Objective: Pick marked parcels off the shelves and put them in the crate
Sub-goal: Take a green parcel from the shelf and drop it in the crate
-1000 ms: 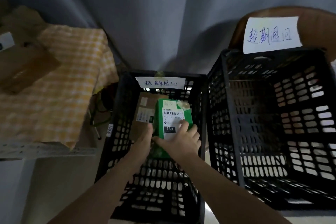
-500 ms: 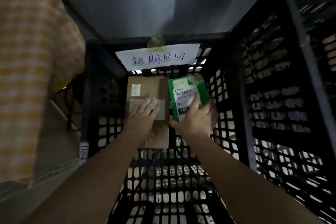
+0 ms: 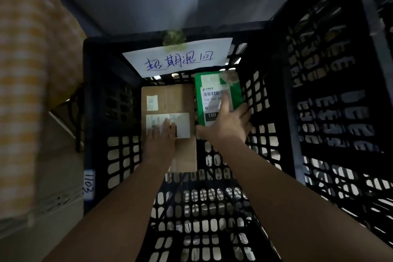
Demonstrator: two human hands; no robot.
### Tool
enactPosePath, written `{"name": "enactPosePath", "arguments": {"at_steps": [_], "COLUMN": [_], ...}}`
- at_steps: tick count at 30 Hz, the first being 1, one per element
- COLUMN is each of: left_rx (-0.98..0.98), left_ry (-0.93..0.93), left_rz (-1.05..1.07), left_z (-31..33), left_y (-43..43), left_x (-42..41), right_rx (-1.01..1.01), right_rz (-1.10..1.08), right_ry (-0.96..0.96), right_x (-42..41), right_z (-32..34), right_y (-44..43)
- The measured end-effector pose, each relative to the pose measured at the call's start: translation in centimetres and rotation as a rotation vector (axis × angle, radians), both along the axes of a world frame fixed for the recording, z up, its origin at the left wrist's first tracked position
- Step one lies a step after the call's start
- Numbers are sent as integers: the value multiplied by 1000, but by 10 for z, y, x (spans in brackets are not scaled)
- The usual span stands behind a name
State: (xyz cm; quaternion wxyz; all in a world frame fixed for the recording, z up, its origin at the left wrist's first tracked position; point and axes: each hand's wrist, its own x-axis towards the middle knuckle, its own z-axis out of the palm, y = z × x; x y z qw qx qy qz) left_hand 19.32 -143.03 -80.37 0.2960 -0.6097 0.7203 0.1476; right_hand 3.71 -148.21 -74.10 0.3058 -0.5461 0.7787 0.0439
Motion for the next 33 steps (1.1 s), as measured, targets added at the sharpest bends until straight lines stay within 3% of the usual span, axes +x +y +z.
{"name": "enactPosePath", "arguments": {"at_steps": [5,11,15,24,33], "left_rx": [20,19,26,58,-113], "left_ry": [15,80,130,124,178], "left_rz": [-103,-92,-71,-20,14], "left_z": [-5,-15,-4,39,134], "left_y": [4,0,-8,-33,0], "left_x": [-2,-1,0,-4,-5], "right_rx": [68,-44,51,210,40], "right_rz": [-124,-7,89,311,566], "right_ry": [-139,23,50,124,140], "right_x": [3,5,-1,-5,-3], "right_z": [-67,-45,-52,-13,72], "right_y": [0,-2,-8,-28,12]}}
